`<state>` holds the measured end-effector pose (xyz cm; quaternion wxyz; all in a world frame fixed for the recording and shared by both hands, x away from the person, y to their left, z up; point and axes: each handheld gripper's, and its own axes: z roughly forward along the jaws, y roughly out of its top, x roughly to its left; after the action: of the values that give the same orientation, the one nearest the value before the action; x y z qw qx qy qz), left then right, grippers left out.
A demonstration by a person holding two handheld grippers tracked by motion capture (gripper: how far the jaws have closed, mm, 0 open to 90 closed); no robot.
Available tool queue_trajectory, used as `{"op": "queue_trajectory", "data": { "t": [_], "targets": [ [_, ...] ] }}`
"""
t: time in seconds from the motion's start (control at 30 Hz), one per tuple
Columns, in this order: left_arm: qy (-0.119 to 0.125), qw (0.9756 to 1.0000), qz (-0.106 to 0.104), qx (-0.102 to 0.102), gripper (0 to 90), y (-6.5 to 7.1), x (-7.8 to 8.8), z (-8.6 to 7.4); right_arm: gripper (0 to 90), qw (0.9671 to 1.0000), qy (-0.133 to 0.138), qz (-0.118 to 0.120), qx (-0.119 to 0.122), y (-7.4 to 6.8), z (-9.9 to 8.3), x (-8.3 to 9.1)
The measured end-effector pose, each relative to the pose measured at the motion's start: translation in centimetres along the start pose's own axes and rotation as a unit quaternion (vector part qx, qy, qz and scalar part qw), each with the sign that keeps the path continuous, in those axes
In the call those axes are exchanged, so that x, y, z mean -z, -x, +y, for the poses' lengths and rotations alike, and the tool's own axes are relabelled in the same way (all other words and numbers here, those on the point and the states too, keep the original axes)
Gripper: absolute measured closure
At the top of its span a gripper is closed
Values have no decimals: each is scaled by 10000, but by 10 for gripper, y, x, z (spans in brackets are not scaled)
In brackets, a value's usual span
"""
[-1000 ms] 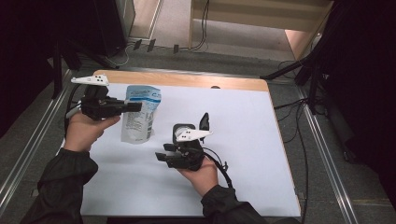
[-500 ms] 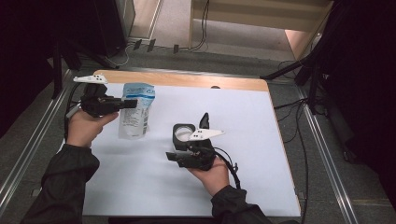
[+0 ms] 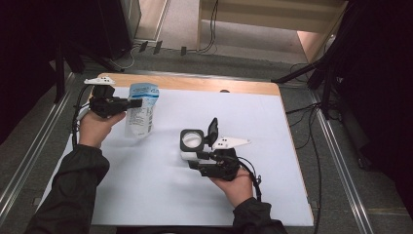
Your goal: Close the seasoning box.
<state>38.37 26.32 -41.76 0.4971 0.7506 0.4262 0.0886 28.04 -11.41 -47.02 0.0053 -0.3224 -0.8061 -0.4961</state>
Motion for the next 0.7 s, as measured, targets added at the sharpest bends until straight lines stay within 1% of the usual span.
{"op": "queue_trajectory", "data": {
  "t": [0.07,0.13,0.17,0.23,0.33,0.4,0.43,0.53,0.6,0.67,0.7],
  "targets": [
    [-59,9999,98,-20,900,-5,-4,-3,516,10000,41,-47,-49,4,-2,6],
    [-131,9999,90,10,900,-9,-7,-7,516,9999,60,-61,-62,6,-4,10],
    [-27,9999,93,27,900,-10,-7,-10,517,9999,53,-94,-42,6,-4,13],
    [49,9998,87,151,900,-13,-4,-12,517,9999,72,-135,-60,8,-5,17],
    [67,9998,80,189,900,-16,1,-18,517,9998,91,-174,-72,10,-6,21],
    [68,9999,66,120,899,-15,5,-22,517,9998,71,-175,-67,10,-6,24],
    [56,9999,46,111,896,-14,6,-23,518,9998,72,-195,-5,11,-6,25],
    [-9,10000,21,74,887,-11,9,-27,519,9997,25,-223,23,13,-5,28],
    [-108,9999,59,-54,880,-7,10,-30,522,9997,16,-229,13,14,-5,30],
    [-98,9999,24,-2,875,-5,11,-33,522,9999,79,-148,-9,15,-3,32],
    [-93,9999,19,37,874,-5,12,-35,523,9999,94,-130,20,16,-3,33]
  ]
}}
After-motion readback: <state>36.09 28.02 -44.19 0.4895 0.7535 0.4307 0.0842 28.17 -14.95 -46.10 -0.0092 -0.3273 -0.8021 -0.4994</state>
